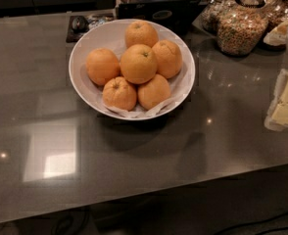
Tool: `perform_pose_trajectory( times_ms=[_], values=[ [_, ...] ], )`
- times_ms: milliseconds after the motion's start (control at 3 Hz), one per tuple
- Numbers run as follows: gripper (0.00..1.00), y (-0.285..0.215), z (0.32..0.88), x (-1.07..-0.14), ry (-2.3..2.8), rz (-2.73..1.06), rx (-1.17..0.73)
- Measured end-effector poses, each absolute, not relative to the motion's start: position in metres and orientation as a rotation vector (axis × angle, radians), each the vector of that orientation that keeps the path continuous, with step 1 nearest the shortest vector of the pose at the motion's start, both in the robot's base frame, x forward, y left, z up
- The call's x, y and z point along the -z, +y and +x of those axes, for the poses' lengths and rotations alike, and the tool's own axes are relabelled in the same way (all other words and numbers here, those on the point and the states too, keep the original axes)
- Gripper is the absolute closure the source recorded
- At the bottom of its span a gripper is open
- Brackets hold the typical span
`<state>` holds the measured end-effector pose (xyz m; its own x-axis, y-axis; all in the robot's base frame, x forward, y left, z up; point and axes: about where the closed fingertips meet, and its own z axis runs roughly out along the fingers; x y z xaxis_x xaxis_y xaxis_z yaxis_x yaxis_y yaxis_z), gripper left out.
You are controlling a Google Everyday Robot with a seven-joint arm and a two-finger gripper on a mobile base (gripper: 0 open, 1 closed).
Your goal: Pick orange from white bowl
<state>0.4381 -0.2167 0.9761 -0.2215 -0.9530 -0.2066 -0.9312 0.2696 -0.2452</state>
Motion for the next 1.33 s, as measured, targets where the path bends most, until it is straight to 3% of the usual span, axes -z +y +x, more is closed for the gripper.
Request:
perform_pose_trajectory(
  times_ms=[333,1333],
  values=[
    [0.00,-0.217,0.438,-0.976,2.232,-1.725,0.098],
    [0.00,-0.154,0.485,-0.986,2.167,-1.967,0.270]
  ],
)
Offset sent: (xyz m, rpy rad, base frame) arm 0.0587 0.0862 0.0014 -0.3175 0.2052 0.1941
